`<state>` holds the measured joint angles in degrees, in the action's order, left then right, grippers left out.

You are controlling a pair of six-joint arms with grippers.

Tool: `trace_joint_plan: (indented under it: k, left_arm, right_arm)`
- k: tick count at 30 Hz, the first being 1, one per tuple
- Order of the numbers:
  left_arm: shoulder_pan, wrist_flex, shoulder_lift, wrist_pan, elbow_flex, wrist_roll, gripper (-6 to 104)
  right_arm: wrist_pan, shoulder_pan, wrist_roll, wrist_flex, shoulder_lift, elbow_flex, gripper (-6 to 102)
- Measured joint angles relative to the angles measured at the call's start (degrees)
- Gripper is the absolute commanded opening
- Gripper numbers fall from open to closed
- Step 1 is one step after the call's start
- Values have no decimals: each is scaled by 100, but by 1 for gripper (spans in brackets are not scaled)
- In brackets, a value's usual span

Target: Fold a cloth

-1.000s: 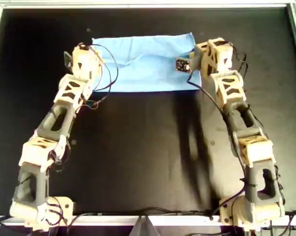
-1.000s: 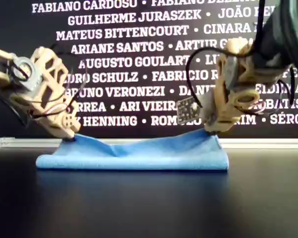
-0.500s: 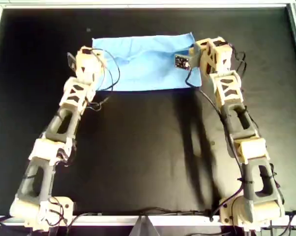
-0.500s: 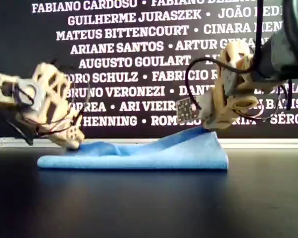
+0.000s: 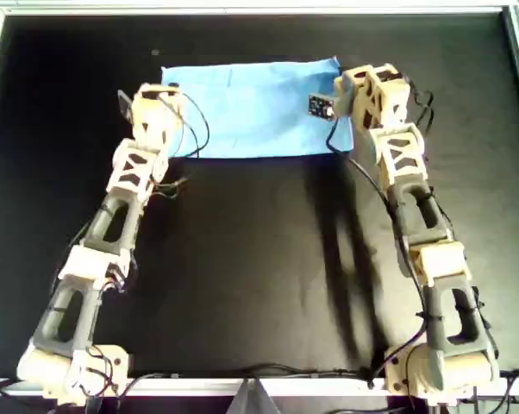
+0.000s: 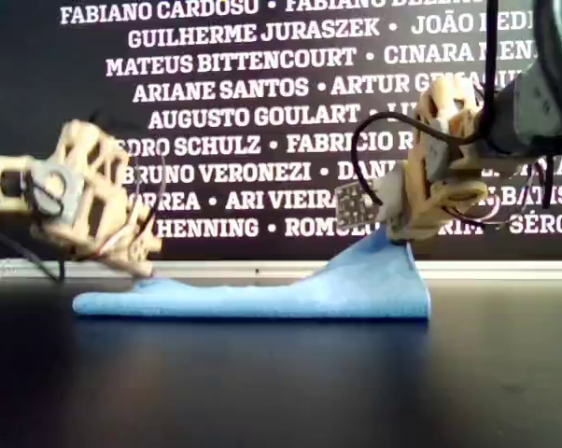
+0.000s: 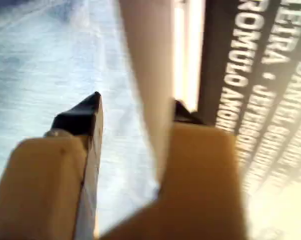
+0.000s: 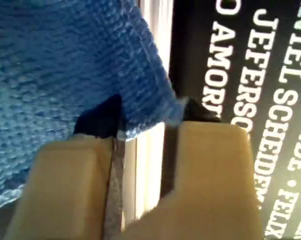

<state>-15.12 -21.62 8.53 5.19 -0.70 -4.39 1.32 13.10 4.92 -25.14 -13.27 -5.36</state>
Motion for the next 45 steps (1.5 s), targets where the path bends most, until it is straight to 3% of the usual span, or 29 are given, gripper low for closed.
trace_joint_plan:
  k: [9, 11, 15, 20, 22, 23, 27, 29, 30, 34, 40, 43, 45]
  left_arm:
    - [35, -53, 0, 35, 18, 0, 74]
    - [35, -176, 44, 149, 18, 0, 74]
    - [44, -1055, 554, 791, 18, -202, 74]
    - [53, -3173, 2083, 1775, 62, -193, 74]
    - [44, -4025, 2883, 1986, 211, -70, 74]
    - [35, -4482, 3375, 2030, 264, 105, 74]
    - [-237, -6442, 5695, 2109, 352, 958, 74]
    - [-281, -6750, 6820, 2109, 70, 1178, 73]
    - [-290, -6750, 7339, 2118, -229, 1248, 73]
    - [-290, -6785, 9527, 2109, -2320, 1362, 73]
    - [-202, -6768, 13228, 2083, -6952, 1397, 74]
    - [-202, -6390, 14019, 1960, -9070, 1397, 74]
    - [-202, -5730, 14159, 1705, -10213, 1354, 74]
  right_arm:
    - [53, -9, -18, 0, 0, 9, 55]
    - [53, -26, -18, -9, 0, 9, 55]
    - [53, -176, -18, -598, -237, 0, 55]
    - [53, -211, -18, -2197, -1503, 0, 55]
    - [53, -141, 35, -2848, -2276, 0, 55]
    - [53, -97, 44, -3155, -2725, 9, 55]
    - [53, 62, 53, -4649, -4605, 18, 55]
    - [18, 79, 44, -5027, -5502, -79, 55]
    - [-167, 70, 53, -5098, -5968, -255, 55]
    - [-501, -18, 79, -5159, -8183, -1740, 55]
    - [-642, -9, 211, -4896, -12217, -5643, 55]
    - [-571, -18, 202, -4403, -13368, -7673, 55]
    - [-668, -70, 202, -3779, -13623, -9009, 55]
